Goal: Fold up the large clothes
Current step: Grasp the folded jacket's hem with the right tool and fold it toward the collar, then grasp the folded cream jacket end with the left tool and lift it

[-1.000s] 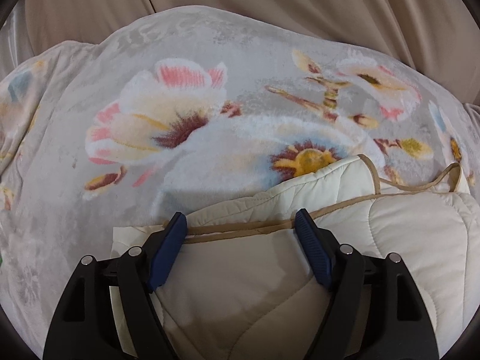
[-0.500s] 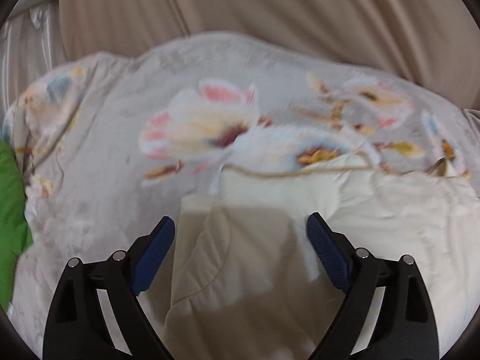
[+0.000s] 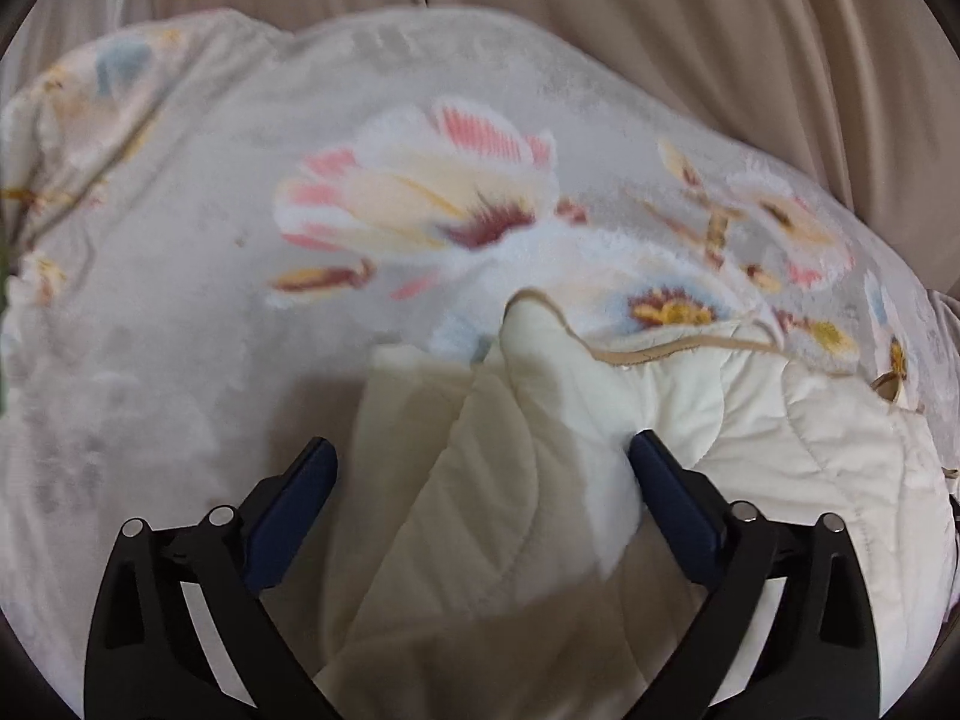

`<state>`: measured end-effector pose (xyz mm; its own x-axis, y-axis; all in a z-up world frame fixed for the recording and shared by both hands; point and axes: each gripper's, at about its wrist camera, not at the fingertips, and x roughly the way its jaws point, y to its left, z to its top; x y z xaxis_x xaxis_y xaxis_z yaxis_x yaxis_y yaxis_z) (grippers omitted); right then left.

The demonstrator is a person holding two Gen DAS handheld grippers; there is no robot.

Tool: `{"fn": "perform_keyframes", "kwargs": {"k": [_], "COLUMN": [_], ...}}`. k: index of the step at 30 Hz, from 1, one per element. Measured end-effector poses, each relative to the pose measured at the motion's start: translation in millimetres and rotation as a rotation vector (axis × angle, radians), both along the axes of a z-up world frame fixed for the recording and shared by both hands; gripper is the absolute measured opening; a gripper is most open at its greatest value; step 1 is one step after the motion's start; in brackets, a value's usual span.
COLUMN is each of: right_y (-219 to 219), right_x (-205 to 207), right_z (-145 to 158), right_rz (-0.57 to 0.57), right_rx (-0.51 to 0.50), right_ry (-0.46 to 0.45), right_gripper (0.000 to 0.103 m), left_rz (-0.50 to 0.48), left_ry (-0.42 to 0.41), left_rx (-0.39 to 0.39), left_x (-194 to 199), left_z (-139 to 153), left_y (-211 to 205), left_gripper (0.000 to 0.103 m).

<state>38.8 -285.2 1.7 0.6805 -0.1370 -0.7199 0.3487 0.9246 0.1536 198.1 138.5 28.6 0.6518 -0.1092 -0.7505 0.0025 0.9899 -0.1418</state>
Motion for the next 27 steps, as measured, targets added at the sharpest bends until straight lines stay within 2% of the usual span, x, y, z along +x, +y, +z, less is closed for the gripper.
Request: {"fn": "perform_keyframes", "kwargs": {"k": [2, 5, 7, 10, 16, 19, 21, 24, 26, 27], "right_y": [26, 84, 124, 166, 210, 220, 221, 205, 192, 188], "right_x": [-10, -9, -3, 10, 37, 35, 35, 42, 51, 58], "right_z": [33, 65, 61, 45, 1, -13, -10, 12, 27, 26], "right_rz": [0.086, 0.247, 0.354, 0.458, 0.510, 0.522, 0.535, 0.537, 0.503, 0.497], "right_rx": [0.025, -0.030, -0.017, 0.020, 0.012, -0.035, -0.049, 0.041, 0.047, 0.053], "right_ry": [-0.068, -0.063, -0.023, 0.026, 0.127, 0.115, 0.121, 0.104, 0.064, 0.074], "right_gripper": [0.006, 0.006, 0.006, 0.004, 0.004, 0.003, 0.003, 0.003, 0.003, 0.003], "left_rz": [-0.012, -0.055, -0.072, -0.067, 0.001, -0.005, 0.001, -0.027, -0.052, -0.054], "left_ry": [-0.054, -0.072, -0.075, -0.052, 0.098, 0.166, 0.159, 0.152, 0.157, 0.157], "left_rx": [-0.045, -0.073, -0.065, -0.060, -0.101, -0.237, -0.258, -0.259, -0.273, -0.283], "left_x": [-20, -50, -71, -91, -100, -101, -101, -103, -102, -102], "left_z": [23, 48, 56, 52, 3, -21, -23, -19, -20, -20], "left_y": [7, 12, 16, 26, 61, 71, 73, 68, 63, 62], "left_gripper": [0.092, 0.092, 0.093, 0.093, 0.093, 0.096, 0.097, 0.097, 0.097, 0.097]}}
